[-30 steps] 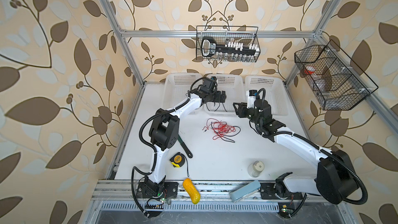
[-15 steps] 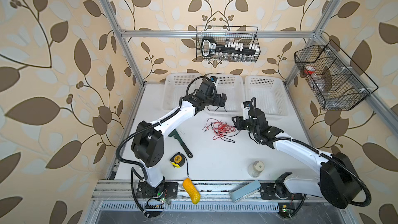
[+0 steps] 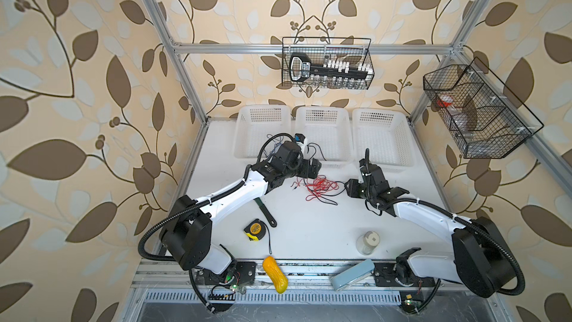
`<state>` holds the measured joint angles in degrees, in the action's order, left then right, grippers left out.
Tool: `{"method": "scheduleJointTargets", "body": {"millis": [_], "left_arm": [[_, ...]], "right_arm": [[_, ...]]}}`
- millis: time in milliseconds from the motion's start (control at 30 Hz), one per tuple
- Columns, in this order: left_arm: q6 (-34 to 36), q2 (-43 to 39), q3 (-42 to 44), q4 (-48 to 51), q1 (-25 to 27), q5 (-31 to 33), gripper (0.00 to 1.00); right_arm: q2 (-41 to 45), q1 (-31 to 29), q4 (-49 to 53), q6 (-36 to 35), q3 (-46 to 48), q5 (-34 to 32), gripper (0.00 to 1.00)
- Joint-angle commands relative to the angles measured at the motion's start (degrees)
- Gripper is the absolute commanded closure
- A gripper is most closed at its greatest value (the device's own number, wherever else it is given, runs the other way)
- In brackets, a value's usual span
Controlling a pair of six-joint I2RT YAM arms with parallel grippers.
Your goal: Untangle the cables
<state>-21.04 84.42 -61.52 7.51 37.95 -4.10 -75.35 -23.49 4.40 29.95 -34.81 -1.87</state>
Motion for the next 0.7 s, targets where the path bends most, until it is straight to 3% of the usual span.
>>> {"method": "scheduleJointTargets", "body": {"millis": [0, 200, 433, 667], "left_arm": [[-2.3, -3.3, 0.9, -4.1, 0.9, -1.3, 0.01], [-2.7, -3.6, 2.0, -4.6, 1.6, -1.1, 0.01], [-2.5, -4.0, 2.9, -4.7, 1.6, -0.9, 0.01], [-2.4, -4.5, 3.8, -4.8, 1.6, -1.1, 0.01]], "right_arm": [[-2.3, 0.0, -3.2, 1.9, 1.3, 2.9, 0.57], [-6.6, -0.1, -7.3, 3.3, 1.5, 4.9, 0.68], [-6.8, -0.9, -8.3, 2.8, 0.9, 4.2, 0.99], [1.1, -7.4, -1.7, -3.9, -2.3, -5.5, 1.0]]}}
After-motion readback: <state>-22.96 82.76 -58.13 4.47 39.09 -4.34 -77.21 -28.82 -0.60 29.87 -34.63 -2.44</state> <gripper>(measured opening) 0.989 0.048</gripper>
